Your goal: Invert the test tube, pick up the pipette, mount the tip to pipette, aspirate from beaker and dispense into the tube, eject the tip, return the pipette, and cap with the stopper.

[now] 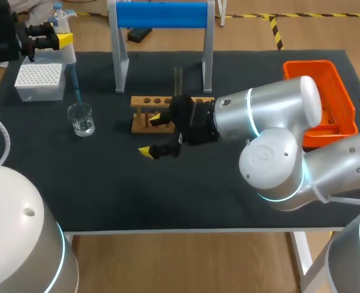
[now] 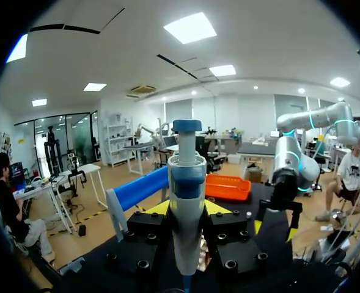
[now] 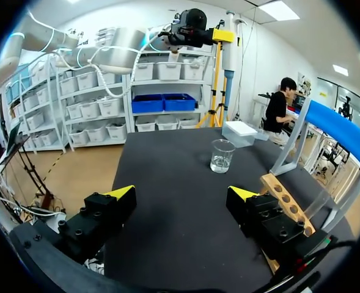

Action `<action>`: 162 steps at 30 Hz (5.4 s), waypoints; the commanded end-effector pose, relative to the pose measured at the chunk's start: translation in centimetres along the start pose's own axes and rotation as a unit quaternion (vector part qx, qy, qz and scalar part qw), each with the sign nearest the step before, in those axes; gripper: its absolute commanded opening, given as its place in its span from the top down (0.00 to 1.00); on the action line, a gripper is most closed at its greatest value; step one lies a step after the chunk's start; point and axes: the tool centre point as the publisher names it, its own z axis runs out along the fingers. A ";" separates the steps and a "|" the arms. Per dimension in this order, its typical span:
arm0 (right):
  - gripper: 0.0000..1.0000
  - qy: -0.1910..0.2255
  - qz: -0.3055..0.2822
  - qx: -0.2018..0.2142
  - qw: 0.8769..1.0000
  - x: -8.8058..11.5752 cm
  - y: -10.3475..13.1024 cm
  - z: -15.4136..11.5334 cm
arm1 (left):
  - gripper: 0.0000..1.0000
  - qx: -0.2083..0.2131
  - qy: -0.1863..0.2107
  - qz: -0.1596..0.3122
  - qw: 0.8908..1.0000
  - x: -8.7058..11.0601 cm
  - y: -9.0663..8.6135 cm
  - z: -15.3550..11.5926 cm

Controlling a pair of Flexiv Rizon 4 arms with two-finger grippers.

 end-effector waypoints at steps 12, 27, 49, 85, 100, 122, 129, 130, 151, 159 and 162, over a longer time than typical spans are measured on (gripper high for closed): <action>0.00 0.002 0.000 0.000 1.000 0.0 0.0 -0.2 | 1.00 0.002 -0.002 0.001 1.000 0.0 0.1 0.1; 0.00 0.002 0.000 0.000 1.000 0.0 0.0 -0.2 | 1.00 0.014 -0.009 -0.004 1.000 -0.7 2.2 0.0; 0.00 0.002 0.000 0.000 1.000 0.0 0.0 -0.2 | 1.00 -0.001 -0.013 0.009 1.000 -2.3 5.0 0.9; 0.00 0.002 0.000 0.000 1.000 0.0 0.0 -0.2 | 1.00 0.000 -0.027 -0.024 0.999 -2.2 10.4 2.1; 0.00 0.002 0.000 0.000 1.000 0.0 0.0 -0.2 | 1.00 -0.002 -0.035 -0.022 0.999 -2.7 10.9 1.8; 0.00 0.002 0.000 0.000 1.000 0.0 0.0 -0.2 | 1.00 -0.002 -0.041 -0.023 0.999 -2.8 11.4 1.3; 0.00 0.002 0.000 0.000 1.000 0.0 0.0 -0.2 | 1.00 -0.001 -0.041 -0.023 0.999 -2.8 11.4 1.3; 0.00 0.002 0.000 0.000 1.000 0.0 0.0 -0.2 | 1.00 -0.001 -0.041 -0.023 0.999 -2.8 11.4 1.3; 0.00 0.023 -0.001 -0.010 1.000 0.8 1.0 -2.5 | 1.00 -0.001 -0.041 -0.023 0.999 -2.8 11.4 1.3; 0.00 0.061 -0.028 -0.013 0.998 1.4 4.0 -7.4 | 1.00 -0.001 -0.041 -0.023 0.999 -2.8 11.4 1.3; 0.00 0.073 -0.036 -0.013 0.997 1.1 5.1 -9.1 | 1.00 -0.001 -0.041 -0.023 0.999 -2.8 11.4 1.3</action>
